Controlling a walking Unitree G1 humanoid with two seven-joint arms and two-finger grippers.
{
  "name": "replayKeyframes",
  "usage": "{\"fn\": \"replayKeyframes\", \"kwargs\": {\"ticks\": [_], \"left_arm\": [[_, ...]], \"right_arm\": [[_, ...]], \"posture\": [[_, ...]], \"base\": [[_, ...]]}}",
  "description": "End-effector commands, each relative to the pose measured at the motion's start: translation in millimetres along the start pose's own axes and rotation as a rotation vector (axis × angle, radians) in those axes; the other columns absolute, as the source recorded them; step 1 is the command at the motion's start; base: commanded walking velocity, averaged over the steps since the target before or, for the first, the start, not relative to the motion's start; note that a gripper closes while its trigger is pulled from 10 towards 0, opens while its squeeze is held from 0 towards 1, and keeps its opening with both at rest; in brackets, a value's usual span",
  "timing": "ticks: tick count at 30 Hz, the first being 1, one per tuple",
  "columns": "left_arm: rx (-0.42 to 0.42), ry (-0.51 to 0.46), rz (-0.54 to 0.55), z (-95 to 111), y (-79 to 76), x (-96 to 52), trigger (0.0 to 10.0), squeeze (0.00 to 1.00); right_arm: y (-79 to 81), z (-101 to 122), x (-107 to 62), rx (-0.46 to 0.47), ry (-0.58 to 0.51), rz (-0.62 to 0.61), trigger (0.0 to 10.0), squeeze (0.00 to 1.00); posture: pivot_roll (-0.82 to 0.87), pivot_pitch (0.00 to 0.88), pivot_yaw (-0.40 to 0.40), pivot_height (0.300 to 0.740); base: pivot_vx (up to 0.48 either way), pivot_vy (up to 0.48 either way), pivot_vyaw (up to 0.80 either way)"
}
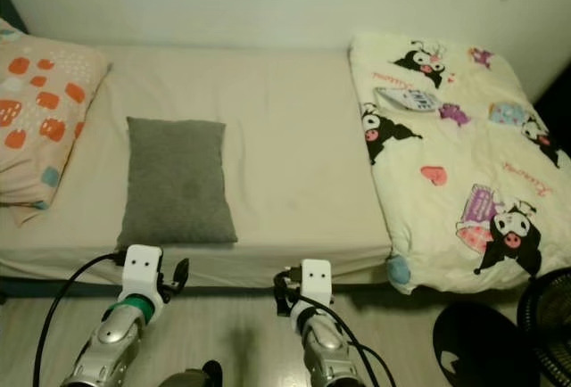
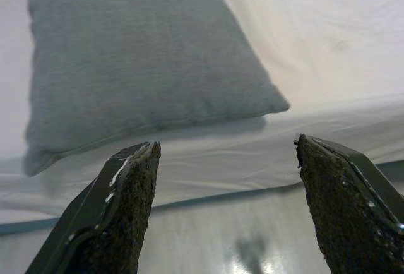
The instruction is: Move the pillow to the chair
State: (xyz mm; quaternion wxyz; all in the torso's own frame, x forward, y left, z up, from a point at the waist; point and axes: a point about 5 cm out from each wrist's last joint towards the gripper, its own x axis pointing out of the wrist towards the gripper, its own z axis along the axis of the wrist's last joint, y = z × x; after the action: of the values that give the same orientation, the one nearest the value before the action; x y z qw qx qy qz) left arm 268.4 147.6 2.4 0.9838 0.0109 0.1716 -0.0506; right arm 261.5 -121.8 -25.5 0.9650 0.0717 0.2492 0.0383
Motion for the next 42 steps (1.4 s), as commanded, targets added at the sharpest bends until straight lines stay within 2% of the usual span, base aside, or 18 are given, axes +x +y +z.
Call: {"fn": "replayKeyframes", "kwargs": {"ticks": [1,6,8,14,18,20,24,31,33,37,42], "left_arm": [[-0.013,0.022,-0.001,-5,-0.3,-1.5,10.0,0.00],[-0.015,0.030,-0.001,-6,-0.5,-1.9,10.0,0.00],[-0.011,0.029,-0.007,-6,-1.7,-1.9,10.0,0.00],[-0.019,0.026,-0.008,-4,0.3,-1.2,10.0,0.00],[0.004,0.036,-0.021,-4,-1.4,1.2,10.0,0.00],[0.004,0.033,-0.024,-3,-1.1,1.6,10.0,0.00],[-0.003,0.037,-0.016,-4,2.3,0.6,10.0,0.00],[0.001,0.033,-0.019,-4,-1.1,0.1,10.0,0.00],[0.019,0.030,-0.022,-4,-2.0,0.4,10.0,0.00],[0.006,0.027,0.031,-3,5.8,0.0,10.0,0.00],[-0.006,0.035,0.051,-4,7.9,-0.9,10.0,0.00]], "right_arm": [[-0.1,-6,-2.3,0.007,0.014,-0.005,10.0,0.00],[-1.8,-6,-2.3,0.006,0.015,-0.019,10.0,0.00],[-4.8,-6,-2.6,0.032,0.017,-0.043,10.0,0.00],[2.0,-4,-1.3,-0.003,0.009,-0.013,10.0,0.00],[-4.8,-6,-2.1,0.019,0.019,-0.054,10.0,0.00],[-5.6,-6,-2.1,0.036,0.021,-0.062,10.0,0.00],[-2.0,-3,-1.1,0.014,0.005,-0.044,10.0,0.00],[-8.4,-3,-1.3,0.038,0.008,-0.077,10.0,0.00],[-10.2,-5,-1.6,0.056,0.016,-0.093,10.0,0.00],[-3.5,-2,0.2,0.016,0.008,-0.058,10.0,0.00],[-5.0,-2,0.4,0.054,0.010,-0.074,10.0,0.00]], "posture": [[0.07,0.031,0.049,0.740],[0.07,0.032,0.054,0.740],[0.08,0.028,0.040,0.740],[0.07,0.017,0.064,0.740],[0.07,0.021,0.067,0.740],[0.07,0.020,0.064,0.740],[0.06,0.013,0.084,0.740],[0.08,0.011,0.093,0.740],[0.08,0.004,0.077,0.740],[0.08,0.012,0.085,0.740],[0.09,0.008,0.086,0.740]], "base": [[0.304,0.000,0.00],[0.305,0.000,0.00],[0.337,0.000,0.00],[0.364,0.000,0.00],[0.350,0.000,0.00],[0.338,0.000,0.00],[0.337,0.000,0.00],[0.309,0.000,0.00],[0.000,0.000,0.00],[0.000,0.000,0.00],[0.000,0.000,0.00]]}}
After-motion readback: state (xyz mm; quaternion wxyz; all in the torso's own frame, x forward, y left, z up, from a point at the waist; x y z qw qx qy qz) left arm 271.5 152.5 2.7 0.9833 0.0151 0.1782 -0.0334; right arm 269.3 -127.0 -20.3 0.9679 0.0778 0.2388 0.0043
